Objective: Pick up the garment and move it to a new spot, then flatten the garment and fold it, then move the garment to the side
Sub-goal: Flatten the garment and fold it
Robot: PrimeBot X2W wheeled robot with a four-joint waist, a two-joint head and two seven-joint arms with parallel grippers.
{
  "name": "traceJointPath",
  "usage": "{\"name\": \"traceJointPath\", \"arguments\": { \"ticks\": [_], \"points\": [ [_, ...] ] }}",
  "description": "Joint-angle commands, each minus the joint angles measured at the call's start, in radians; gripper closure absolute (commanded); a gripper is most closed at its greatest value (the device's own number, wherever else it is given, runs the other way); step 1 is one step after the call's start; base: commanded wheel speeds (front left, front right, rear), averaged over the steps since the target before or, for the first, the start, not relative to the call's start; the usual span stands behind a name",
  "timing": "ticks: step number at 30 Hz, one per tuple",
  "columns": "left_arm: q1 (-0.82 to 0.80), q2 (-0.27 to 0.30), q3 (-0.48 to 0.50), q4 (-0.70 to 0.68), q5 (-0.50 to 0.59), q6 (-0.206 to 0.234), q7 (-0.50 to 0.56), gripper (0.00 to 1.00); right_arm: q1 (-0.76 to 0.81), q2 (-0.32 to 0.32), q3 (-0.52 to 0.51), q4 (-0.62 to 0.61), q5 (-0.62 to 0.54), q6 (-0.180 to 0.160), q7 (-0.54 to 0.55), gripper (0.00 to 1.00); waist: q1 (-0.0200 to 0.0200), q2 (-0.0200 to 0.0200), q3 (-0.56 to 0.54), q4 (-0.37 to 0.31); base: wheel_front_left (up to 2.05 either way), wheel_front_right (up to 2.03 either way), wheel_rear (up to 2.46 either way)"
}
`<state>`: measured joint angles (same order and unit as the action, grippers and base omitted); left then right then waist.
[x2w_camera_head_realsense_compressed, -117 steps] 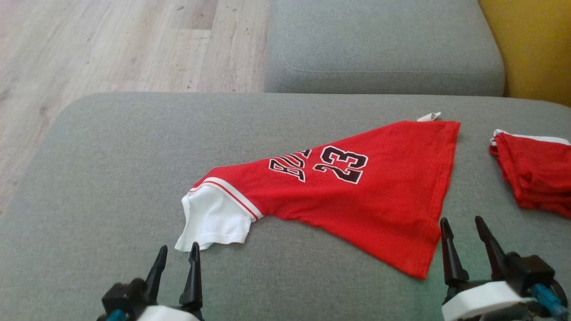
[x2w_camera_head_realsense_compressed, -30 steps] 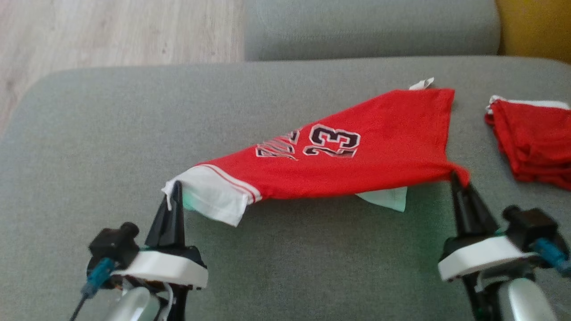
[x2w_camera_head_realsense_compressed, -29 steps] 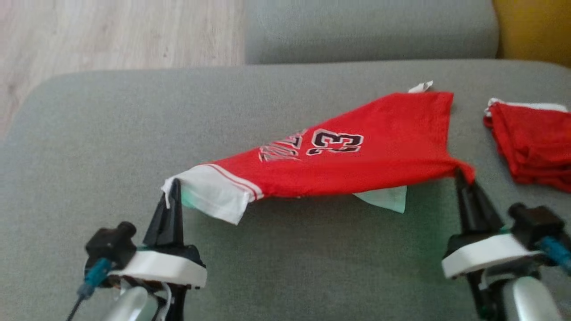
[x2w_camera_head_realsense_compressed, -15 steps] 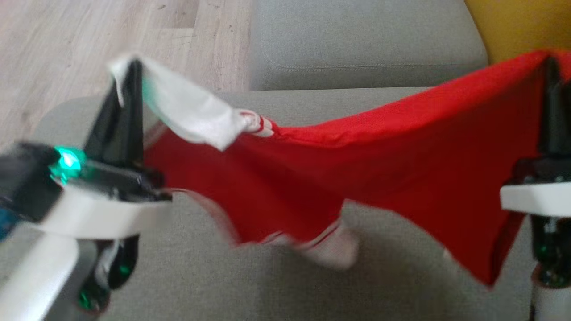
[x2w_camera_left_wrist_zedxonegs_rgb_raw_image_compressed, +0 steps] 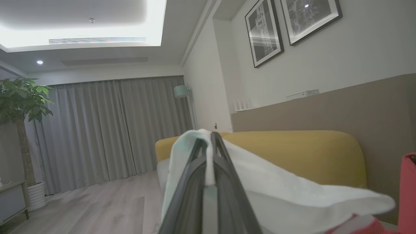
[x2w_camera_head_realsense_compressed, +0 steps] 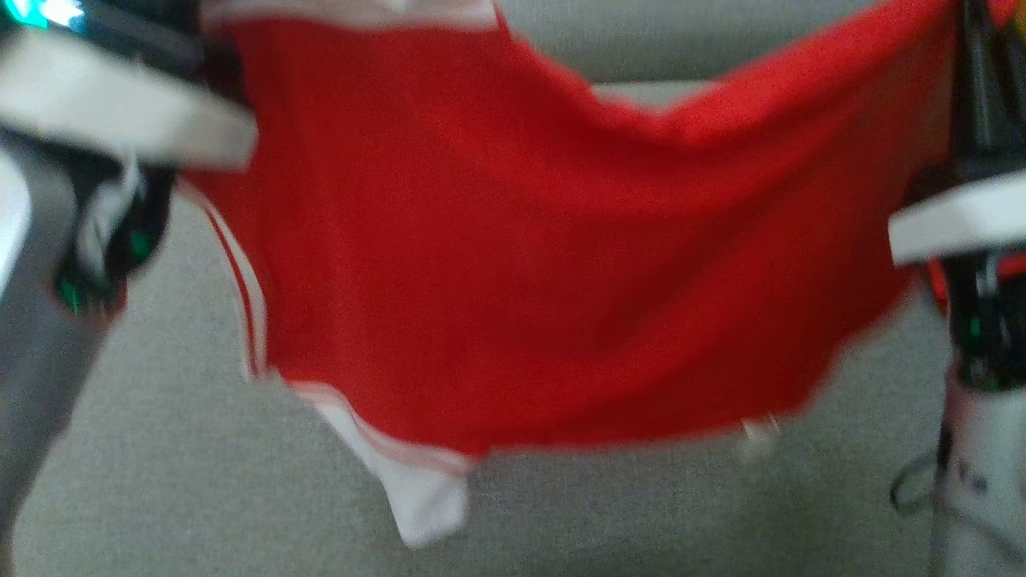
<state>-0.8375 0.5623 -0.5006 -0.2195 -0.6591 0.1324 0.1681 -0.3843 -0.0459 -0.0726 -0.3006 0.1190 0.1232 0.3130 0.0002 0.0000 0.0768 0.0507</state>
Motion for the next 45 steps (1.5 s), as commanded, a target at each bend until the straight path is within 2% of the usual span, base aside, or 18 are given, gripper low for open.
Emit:
{"name": "traceJointPath", "arguments": {
  "ticks": [1, 4, 9, 12, 17, 22, 26, 30, 37, 40, 45],
  "points": [
    [-0.105, 0.013, 0.045, 0.026, -0.005, -0.012, 0.012, 1.0, -0.103, -0.006, 0.026, -0.003, -0.01, 0.008, 0.013, 1.0, -0.0002, 0.0, 0.074, -0.001, 0.0, 0.0, 0.0],
    [-0.238, -0.045, 0.062, 0.192, -0.042, -0.037, 0.015, 1.0, -0.259, -0.024, 0.045, 0.12, -0.037, 0.008, 0.011, 1.0, -0.0002, 0.0, 0.14, -0.004, 0.0, 0.0, 0.0],
    [-0.461, -0.083, 0.059, 0.442, 0.016, -0.079, -0.04, 1.0, -0.526, -0.028, 0.084, 0.375, -0.104, 0.008, -0.033, 1.0, -0.0002, 0.0, 0.218, -0.013, 0.0, 0.0, 0.0],
    [-0.602, -0.131, 0.034, 0.599, 0.067, -0.102, -0.099, 1.0, -0.706, -0.018, 0.093, 0.565, -0.179, 0.008, -0.09, 1.0, -0.0002, 0.0, 0.256, -0.007, 0.0, 0.0, 0.0],
    [-0.679, -0.205, 0.006, 0.75, 0.093, -0.119, -0.184, 1.0, -0.846, -0.011, 0.053, 0.756, -0.267, 0.008, -0.141, 1.0, -0.0002, 0.0, 0.3, 0.024, 0.0, 0.0, 0.0],
    [-0.671, -0.265, -0.003, 0.833, 0.07, -0.148, -0.246, 1.0, -0.883, -0.007, 0.027, 0.876, -0.331, 0.008, -0.192, 1.0, -0.0002, 0.0, 0.38, 0.048, 0.0, 0.0, 0.0],
    [-0.608, -0.301, -0.01, 0.861, 0.044, -0.176, -0.298, 1.0, -0.852, -0.006, 0.008, 0.953, -0.358, 0.008, -0.239, 1.0, -0.0002, 0.0, 0.432, 0.062, 0.0, 0.0, 0.0],
    [-0.539, -0.313, -0.008, 0.863, 0.019, -0.193, -0.34, 1.0, -0.817, -0.006, 0.005, 0.995, -0.36, 0.008, -0.286, 1.0, -0.0002, 0.0, 0.457, 0.063, 0.0, 0.0, 0.0],
    [-0.33, -0.285, 0.005, 0.768, -0.016, -0.213, -0.405, 1.0, -0.698, -0.005, 0.025, 1.007, -0.3, 0.008, -0.385, 1.0, -0.0002, 0.0, 0.472, 0.055, 0.0, 0.0, 0.0],
    [-0.216, -0.265, 0.029, 0.689, -0.037, -0.203, -0.417, 1.0, -0.626, -0.005, 0.033, 0.977, -0.257, 0.008, -0.41, 1.0, -0.0002, 0.0, 0.458, 0.049, 0.0, 0.0, 0.0],
    [0.007, -0.236, 0.057, 0.515, -0.054, -0.161, -0.425, 1.0, -0.472, -0.005, 0.06, 0.87, -0.174, 0.008, -0.42, 1.0, -0.0002, 0.0, 0.415, 0.045, 0.0, 0.0, 0.0]
  ]
}}
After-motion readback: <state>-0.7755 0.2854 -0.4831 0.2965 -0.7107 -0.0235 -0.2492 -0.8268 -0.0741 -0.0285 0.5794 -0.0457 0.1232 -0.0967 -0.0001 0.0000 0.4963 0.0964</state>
